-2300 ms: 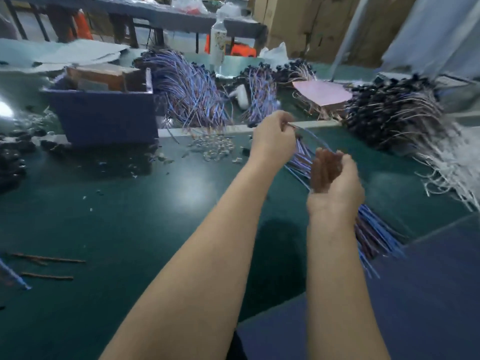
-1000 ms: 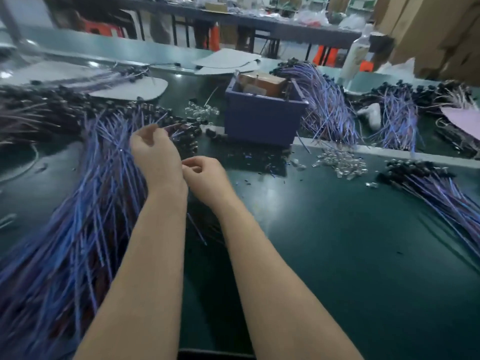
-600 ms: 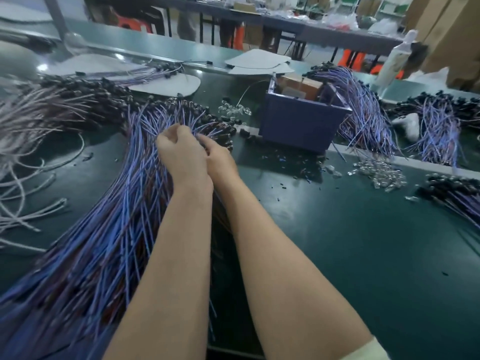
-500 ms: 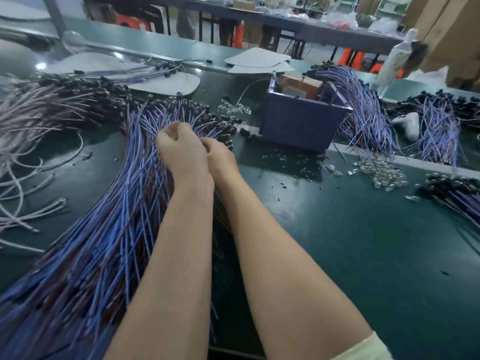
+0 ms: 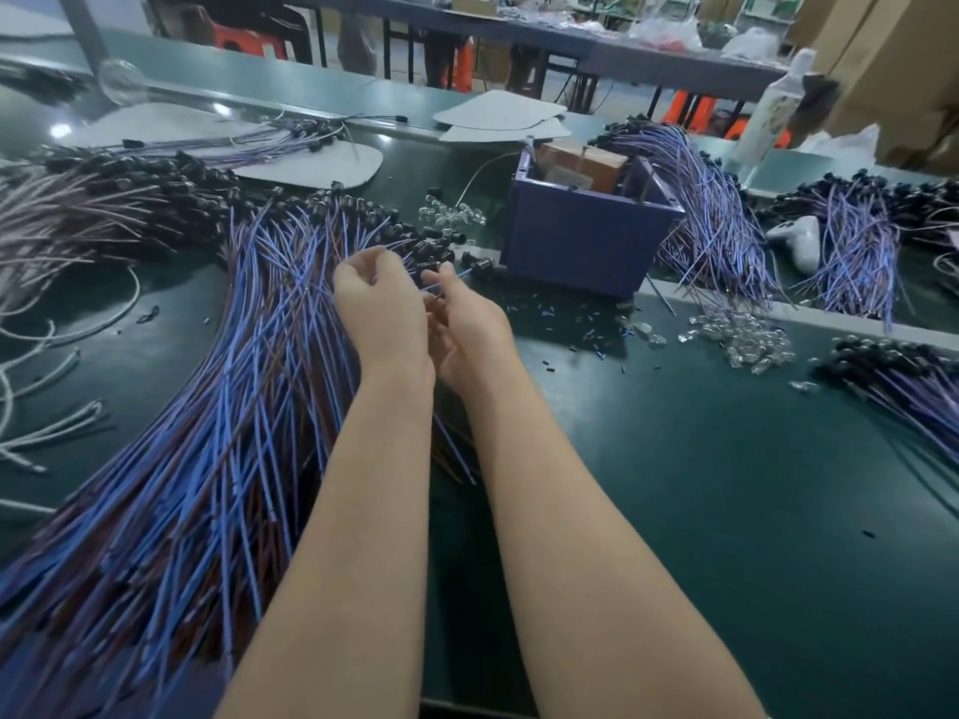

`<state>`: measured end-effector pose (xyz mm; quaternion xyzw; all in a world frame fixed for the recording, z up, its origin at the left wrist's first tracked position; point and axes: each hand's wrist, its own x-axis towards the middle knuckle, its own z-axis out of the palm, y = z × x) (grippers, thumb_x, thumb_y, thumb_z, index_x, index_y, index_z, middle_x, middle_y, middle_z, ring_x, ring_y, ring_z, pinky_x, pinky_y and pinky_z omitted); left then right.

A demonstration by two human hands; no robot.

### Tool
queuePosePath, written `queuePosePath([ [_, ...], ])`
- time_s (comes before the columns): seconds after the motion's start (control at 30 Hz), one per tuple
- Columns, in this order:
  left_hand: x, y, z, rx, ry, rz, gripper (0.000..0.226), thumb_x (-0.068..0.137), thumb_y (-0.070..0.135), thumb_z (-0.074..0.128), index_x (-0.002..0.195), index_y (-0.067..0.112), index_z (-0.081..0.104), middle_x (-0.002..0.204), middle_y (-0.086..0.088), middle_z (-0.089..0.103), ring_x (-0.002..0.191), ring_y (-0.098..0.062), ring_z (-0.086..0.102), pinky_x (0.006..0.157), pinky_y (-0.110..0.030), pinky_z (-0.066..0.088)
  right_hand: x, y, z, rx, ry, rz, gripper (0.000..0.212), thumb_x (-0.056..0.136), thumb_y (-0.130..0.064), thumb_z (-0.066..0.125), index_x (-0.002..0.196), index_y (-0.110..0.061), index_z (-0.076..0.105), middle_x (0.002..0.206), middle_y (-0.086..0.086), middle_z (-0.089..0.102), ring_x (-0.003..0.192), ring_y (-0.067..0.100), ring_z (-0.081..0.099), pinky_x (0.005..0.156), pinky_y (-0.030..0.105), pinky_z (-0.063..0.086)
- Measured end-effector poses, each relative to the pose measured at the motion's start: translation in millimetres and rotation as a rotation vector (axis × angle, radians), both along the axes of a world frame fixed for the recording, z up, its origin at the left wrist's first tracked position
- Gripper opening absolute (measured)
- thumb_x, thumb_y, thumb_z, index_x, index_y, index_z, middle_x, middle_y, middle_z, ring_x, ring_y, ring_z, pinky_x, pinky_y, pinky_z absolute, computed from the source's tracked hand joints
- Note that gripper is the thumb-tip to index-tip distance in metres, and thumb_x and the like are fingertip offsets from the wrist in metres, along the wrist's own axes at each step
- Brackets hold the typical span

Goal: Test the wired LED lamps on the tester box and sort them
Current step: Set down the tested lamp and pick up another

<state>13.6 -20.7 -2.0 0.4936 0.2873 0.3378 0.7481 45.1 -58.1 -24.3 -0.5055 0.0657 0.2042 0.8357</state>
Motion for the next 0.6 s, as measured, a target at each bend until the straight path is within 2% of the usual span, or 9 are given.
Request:
queuePosePath([
  [0.07,0.5,-6.4,-0.8,0.076,0.020,-0.050,0.012,0.095,0.009,0.043,0.103,0.009,0.051,0.082,0.005,0.052,0.061,0.005,0.058,0.046,-0.004,0.040,-0.5,-10.4,2.3,-0.057,-0.087,0.032,0.026,0.099,-0.025,0.046,0.082,-0.012,0.061,0.066,0.006,0.052,0.057,0.013,0.041,0.054,0.023,0.034],
  [0.13,3.5,-12.7,-5.1,0.351,0.092,-0.134,0.017,0.094,0.011,0.045,0.106,0.010,0.056,0.092,0.002,0.060,0.085,-0.008,0.063,0.070,-0.015,0.049,0.0,-24.8,7.0,-0.088,-0.230,-0.069,0.027,0.100,-0.021,0.046,0.079,-0.011,0.060,0.068,0.007,0.053,0.058,0.014,0.044,0.054,0.025,0.037],
  [0.23,7.1,-29.8,-9.2,0.925,0.324,-0.304,0.025,0.096,0.021,0.044,0.110,0.015,0.063,0.107,-0.006,0.065,0.098,-0.021,0.056,0.084,-0.027,0.043,3.7,-60.6,21.5,-0.120,-0.414,-0.318,0.025,0.099,-0.019,0.047,0.079,-0.011,0.061,0.062,0.002,0.050,0.050,0.009,0.046,0.048,0.018,0.042],
  [0.33,11.4,-53.1,-6.3,1.150,0.570,-0.470,0.032,0.099,0.036,0.035,0.109,0.023,0.062,0.111,-0.007,0.064,0.112,-0.032,0.050,0.093,-0.039,0.036,6.5,-110.1,37.9,-0.002,-0.443,-0.524,0.022,0.098,-0.019,0.050,0.082,-0.011,0.063,0.063,0.001,0.050,0.048,0.005,0.051,0.050,0.016,0.048],
  [0.4,15.5,-68.1,-5.8,1.223,0.626,-0.578,0.034,0.100,0.042,0.031,0.099,0.025,0.060,0.105,-0.003,0.066,0.109,-0.029,0.052,0.093,-0.040,0.028,7.3,-146.1,46.2,0.130,-0.400,-0.656,0.021,0.097,-0.020,0.051,0.082,-0.010,0.062,0.063,0.000,0.054,0.052,0.006,0.055,0.056,0.018,0.053],
  [0.47,17.0,-82.3,-7.7,1.199,0.501,-0.690,0.035,0.100,0.040,0.033,0.090,0.021,0.060,0.093,0.002,0.068,0.095,-0.022,0.057,0.086,-0.036,0.029,8.7,-178.6,48.7,0.276,-0.345,-0.755,0.021,0.097,-0.022,0.050,0.083,-0.009,0.061,0.063,-0.001,0.056,0.053,0.006,0.056,0.055,0.018,0.053],
  [0.5,16.8,-90.0,-9.3,1.116,0.380,-0.747,0.034,0.100,0.036,0.036,0.087,0.017,0.060,0.086,0.004,0.067,0.085,-0.018,0.059,0.080,-0.031,0.033,9.1,-190.9,47.4,0.309,-0.325,-0.768,0.021,0.098,-0.023,0.050,0.086,-0.009,0.061,0.066,0.000,0.057,0.053,0.007,0.055,0.053,0.017,0.052],
  [0.57,15.5,-107.8,-11.2,0.942,0.158,-0.828,0.029,0.099,0.029,0.043,0.083,0.011,0.059,0.069,0.009,0.059,0.060,-0.005,0.056,0.063,-0.022,0.037,9.1,-203.1,38.6,0.218,-0.318,-0.714,0.018,0.097,-0.024,0.050,0.090,-0.012,0.062,0.073,0.000,0.057,0.055,0.006,0.053,0.051,0.016,0.049],
  [0.6,15.6,-116.0,-12.1,0.936,0.096,-0.826,0.027,0.099,0.026,0.045,0.083,0.010,0.060,0.063,0.010,0.053,0.051,0.000,0.049,0.055,-0.018,0.035,8.5,-203.2,30.8,0.129,-0.337,-0.657,0.017,0.098,-0.023,0.050,0.091,-0.013,0.062,0.075,0.000,0.059,0.055,0.006,0.052,0.052,0.015,0.048],
])
